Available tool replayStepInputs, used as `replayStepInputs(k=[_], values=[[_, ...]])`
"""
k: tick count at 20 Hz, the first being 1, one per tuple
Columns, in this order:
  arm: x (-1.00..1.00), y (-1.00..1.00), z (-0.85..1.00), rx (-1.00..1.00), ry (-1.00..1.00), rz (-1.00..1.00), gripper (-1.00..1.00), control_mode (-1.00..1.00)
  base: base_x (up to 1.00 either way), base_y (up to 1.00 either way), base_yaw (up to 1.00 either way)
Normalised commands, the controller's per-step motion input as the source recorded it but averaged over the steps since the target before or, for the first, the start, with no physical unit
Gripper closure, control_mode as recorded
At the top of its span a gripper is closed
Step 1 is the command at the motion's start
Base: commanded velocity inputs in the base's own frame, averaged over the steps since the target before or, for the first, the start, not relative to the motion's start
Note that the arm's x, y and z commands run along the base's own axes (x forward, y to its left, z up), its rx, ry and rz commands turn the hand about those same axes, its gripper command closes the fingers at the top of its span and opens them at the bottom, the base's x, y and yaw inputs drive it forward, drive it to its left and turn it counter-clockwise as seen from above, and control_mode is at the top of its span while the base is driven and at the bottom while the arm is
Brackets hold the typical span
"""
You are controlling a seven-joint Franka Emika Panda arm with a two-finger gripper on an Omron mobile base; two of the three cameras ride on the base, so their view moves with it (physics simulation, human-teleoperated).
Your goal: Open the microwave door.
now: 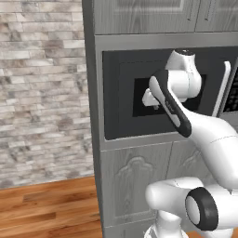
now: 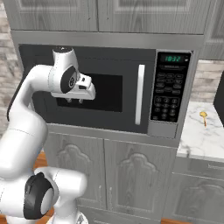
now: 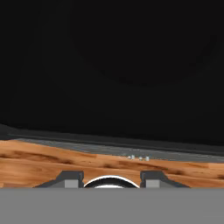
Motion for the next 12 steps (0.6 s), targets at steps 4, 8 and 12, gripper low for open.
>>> replayStepInputs(k=[4,8,12], values=[[-0.31,-0.29,-0.10,0.00,-0.03,0.00,-1.00,-1.00,0.00,0.00,0.00],[-0.80,-0.64,0.00,0.07,-0.17,-0.03,-1.00,-1.00,0.00,0.00,0.00],[-0.86,-0.64,0.00,0.02,-0.33,-0.04,-1.00,-1.00,0.00,0.00,0.00]])
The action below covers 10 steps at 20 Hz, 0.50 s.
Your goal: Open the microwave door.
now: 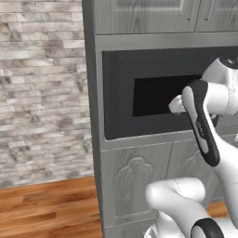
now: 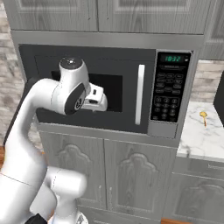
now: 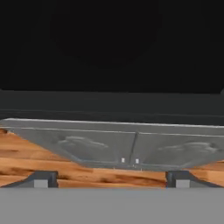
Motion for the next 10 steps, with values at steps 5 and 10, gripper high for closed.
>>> replayStepInputs(k=[5,10], values=[[-0.68,-0.78,0.00,0.02,-0.36,-0.02,-1.00,-1.00,0.00,0.00,0.00],[-0.48,-0.85,0.11,0.00,-0.33,-0.02,-1.00,-1.00,0.00,0.00,0.00]])
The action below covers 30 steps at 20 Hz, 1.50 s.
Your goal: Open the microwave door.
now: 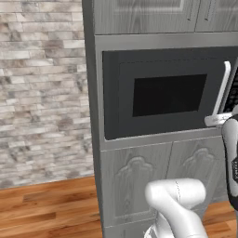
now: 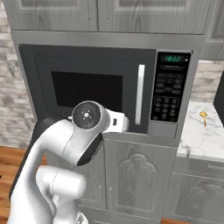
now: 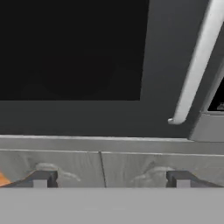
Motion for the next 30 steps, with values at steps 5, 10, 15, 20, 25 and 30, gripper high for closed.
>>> replayStepInputs(k=[5,10,15,20,25,30], values=[[-0.21,-0.72,0.13,0.00,-0.33,0.00,-1.00,-1.00,0.00,0.00,0.00],[0.03,-0.48,0.21,0.07,-0.30,0.00,-1.00,-1.00,0.00,0.00,0.00],[0.09,-0.26,0.45,0.15,-0.24,0.00,-1.00,-1.00,0.00,0.00,0.00],[0.16,-0.22,0.49,0.15,-0.12,0.00,-1.00,-1.00,0.00,0.00,0.00],[0.30,-0.17,0.24,0.08,-0.07,0.00,-1.00,-1.00,0.00,0.00,0.00],[0.37,-0.01,0.00,0.00,-0.01,0.00,-1.00,-1.00,0.00,0.00,0.00]])
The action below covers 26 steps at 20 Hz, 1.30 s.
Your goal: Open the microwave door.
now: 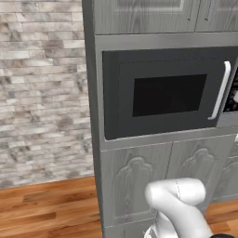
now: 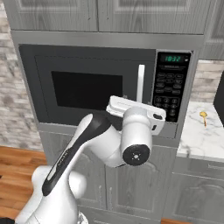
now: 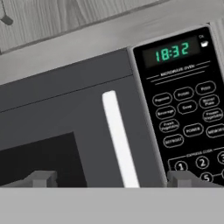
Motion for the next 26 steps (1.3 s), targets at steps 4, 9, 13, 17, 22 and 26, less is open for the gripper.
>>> replayStepInputs(k=[4,9,13,17,22,26], values=[[0.36,0.00,-0.09,0.00,-0.06,0.00,-1.00,-1.00,0.00,0.00,0.00],[0.40,0.00,-0.10,0.00,-0.03,0.00,-1.00,-1.00,0.00,0.00,0.00],[0.45,0.00,-0.15,0.00,-0.02,0.02,-1.00,-1.00,0.00,0.00,0.00],[0.51,0.00,-0.09,0.00,0.00,0.04,-1.00,-1.00,0.00,0.00,0.00],[0.50,-0.04,-0.06,0.00,0.00,0.06,-1.00,-1.00,0.00,0.00,0.00],[0.49,-0.10,-0.07,0.00,0.00,0.07,-1.00,-1.00,0.00,0.00,0.00]])
